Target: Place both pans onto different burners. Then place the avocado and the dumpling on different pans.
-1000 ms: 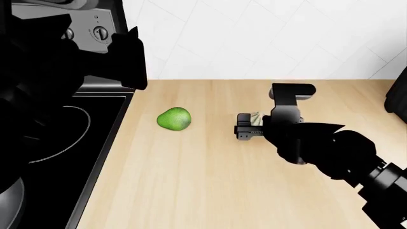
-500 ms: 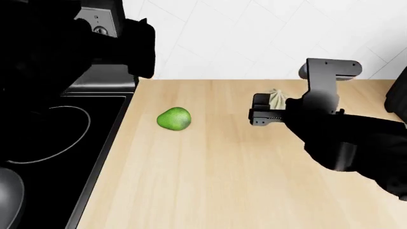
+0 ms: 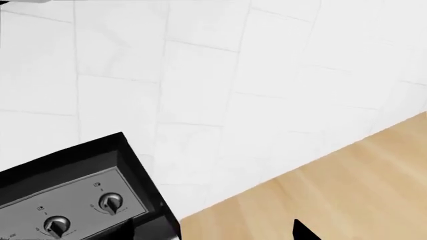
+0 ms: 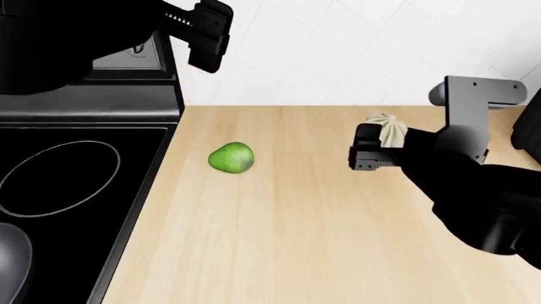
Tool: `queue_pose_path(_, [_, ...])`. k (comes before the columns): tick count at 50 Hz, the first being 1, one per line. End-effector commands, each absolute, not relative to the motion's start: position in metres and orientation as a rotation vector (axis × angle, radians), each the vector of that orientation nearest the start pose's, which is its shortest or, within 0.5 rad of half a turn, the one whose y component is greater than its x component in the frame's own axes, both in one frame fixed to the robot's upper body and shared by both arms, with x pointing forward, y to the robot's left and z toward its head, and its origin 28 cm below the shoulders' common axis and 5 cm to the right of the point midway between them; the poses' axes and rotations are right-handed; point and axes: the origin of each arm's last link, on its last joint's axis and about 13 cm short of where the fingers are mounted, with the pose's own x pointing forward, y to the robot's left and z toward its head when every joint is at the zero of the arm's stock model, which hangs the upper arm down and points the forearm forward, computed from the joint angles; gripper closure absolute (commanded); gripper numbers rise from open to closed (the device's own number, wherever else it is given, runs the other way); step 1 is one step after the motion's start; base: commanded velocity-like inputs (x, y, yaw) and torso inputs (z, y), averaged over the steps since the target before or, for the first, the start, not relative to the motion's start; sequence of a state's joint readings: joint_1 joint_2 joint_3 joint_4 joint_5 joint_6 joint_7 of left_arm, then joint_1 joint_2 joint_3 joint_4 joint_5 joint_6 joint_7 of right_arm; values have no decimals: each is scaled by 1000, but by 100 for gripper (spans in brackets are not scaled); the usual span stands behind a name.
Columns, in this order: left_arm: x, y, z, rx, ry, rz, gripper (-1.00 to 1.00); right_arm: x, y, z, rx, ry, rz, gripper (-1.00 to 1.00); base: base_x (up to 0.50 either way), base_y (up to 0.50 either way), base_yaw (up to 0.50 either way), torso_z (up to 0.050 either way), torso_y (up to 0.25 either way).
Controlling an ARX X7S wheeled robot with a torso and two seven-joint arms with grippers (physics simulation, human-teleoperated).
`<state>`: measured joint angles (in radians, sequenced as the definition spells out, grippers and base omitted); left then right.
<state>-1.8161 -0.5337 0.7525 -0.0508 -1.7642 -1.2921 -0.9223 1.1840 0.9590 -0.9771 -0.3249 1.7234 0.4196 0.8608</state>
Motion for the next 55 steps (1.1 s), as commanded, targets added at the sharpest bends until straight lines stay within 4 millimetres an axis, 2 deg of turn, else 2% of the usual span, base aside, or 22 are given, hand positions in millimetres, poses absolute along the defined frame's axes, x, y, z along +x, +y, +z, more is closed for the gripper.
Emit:
queue_pose_path(1, [280, 200, 413, 381, 251, -223, -100, 256, -140, 245, 93, 243, 88, 100, 0, 0, 0, 0, 0])
queue_pose_path(17, [285, 195, 403, 448, 391, -333, -100, 256, -143, 241, 105, 245, 81, 100, 0, 0, 0, 0, 0])
queue_pose_path(42, [301, 189, 377, 512, 504, -364, -100, 259, -145, 235, 121, 260, 81, 100, 0, 0, 0, 0, 0])
queue_pose_path(47, [306, 183, 379, 518, 504, -376, -100, 260, -144, 235, 122, 260, 85, 100, 0, 0, 0, 0, 0])
queue_pose_path(55, [317, 172, 372, 529, 517, -399, -100, 261, -145, 233, 127, 261, 83, 100, 0, 0, 0, 0, 0])
